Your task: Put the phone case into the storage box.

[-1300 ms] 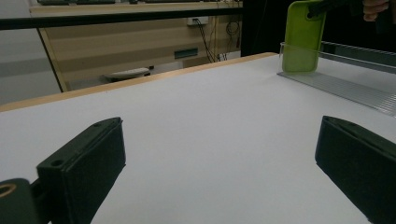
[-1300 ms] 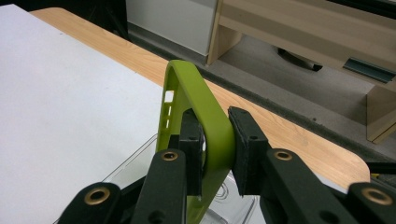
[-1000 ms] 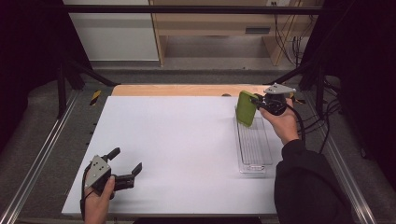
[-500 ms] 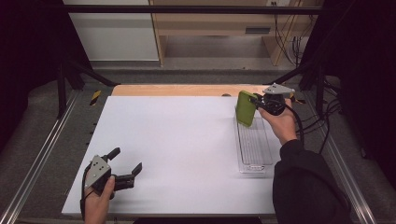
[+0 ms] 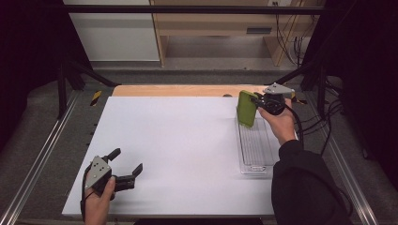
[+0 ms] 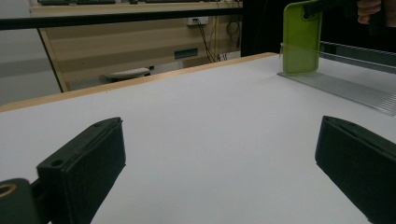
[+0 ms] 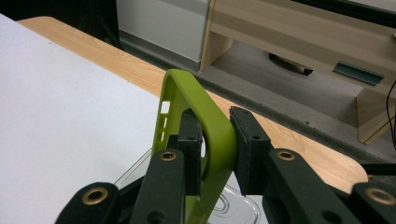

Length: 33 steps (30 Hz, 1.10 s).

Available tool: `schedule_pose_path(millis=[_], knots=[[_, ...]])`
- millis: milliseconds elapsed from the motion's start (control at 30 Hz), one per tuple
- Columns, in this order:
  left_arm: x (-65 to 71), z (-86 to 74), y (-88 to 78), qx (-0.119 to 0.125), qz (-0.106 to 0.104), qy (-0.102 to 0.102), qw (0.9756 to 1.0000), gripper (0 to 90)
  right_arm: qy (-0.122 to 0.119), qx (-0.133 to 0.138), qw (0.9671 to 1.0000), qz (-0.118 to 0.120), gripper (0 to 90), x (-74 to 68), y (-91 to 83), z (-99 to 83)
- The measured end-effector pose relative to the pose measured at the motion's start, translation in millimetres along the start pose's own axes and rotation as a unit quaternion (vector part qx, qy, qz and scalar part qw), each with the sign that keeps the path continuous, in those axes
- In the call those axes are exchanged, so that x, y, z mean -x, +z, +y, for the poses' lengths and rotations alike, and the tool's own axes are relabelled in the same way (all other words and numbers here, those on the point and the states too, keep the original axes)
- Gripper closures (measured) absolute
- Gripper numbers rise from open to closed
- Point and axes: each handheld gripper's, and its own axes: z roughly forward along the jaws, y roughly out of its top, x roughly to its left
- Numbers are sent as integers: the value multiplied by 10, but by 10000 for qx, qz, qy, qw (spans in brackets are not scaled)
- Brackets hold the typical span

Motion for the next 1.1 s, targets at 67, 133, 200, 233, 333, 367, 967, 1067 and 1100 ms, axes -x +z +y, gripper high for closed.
schedule_pose_path(millis=[67, 133, 200, 233, 333, 367, 967, 1067, 1100], knots=[[0, 0, 0, -1, 1, 0, 10000, 11, 17, 2, 10000, -12, 747, -1, 4, 1], [0, -1, 4, -1, -1, -4, 10000, 11, 51, 15, 10000, -13, 746, 1, 11, 1], [4, -2, 9, -15, -9, 5, 10000, 11, 91, 17, 10000, -25, 744, 1, 18, 3], [6, -1, 10, -13, -13, 6, 10000, 11, 112, 19, 9999, -33, 743, 3, 24, 5], [6, -1, 9, -11, -11, 0, 10000, 11, 133, 30, 9999, -65, 740, 7, 43, 8], [0, -2, 5, -9, -1, -10, 10000, 11, 151, 29, 9999, -71, 740, 6, 47, 10], [0, -2, 5, -13, 4, -8, 10000, 11, 173, 11, 9998, -67, 739, 10, 90, 52], [1, -1, 5, -13, 4, -5, 10000, 11, 181, -16, 9998, -64, 734, 15, 101, 52], [1, -1, 5, -13, 4, -5, 10000, 11, 181, -16, 9998, -64, 734, 15, 101, 52]])
